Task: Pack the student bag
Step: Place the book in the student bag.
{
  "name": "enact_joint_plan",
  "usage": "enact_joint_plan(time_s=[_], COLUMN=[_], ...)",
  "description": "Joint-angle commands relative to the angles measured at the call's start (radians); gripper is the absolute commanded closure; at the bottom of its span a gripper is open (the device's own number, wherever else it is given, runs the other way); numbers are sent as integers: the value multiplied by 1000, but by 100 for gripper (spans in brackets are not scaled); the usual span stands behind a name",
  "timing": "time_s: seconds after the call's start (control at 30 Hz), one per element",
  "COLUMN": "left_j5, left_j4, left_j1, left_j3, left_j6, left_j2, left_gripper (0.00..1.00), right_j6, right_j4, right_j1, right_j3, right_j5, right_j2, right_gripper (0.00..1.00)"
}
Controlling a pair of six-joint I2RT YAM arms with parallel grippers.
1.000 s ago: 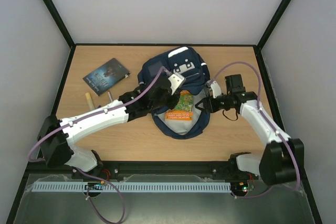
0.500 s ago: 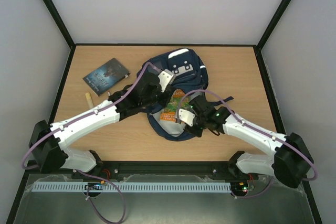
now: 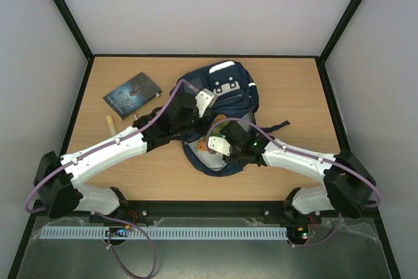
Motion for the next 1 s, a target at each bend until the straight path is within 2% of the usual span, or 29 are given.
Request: enact_joint_plan(time_s=[0.0, 0.23, 0.5, 0.63, 0.97], left_j5=[15, 38, 40, 45, 48], left_j4=[45, 30, 20, 11, 5], left_j1=[6, 7, 11, 11, 12], left_j3=[3, 21, 32, 39, 24], left_j6=[-5, 8, 17, 18, 15], left_j2=[-64, -57, -53, -52, -66], left_gripper=[98, 97, 98, 98, 98], right_j6=[-49, -101, -127, -140, -95], right_j4=[48, 138, 492, 605, 739], right_j1=[12, 24, 22, 20, -30], right_j3=[21, -19, -80, -82, -40], right_j5=[68, 138, 347, 404, 480], right_j2=[38, 99, 137, 198, 329], right_gripper=[58, 55, 60, 62, 65])
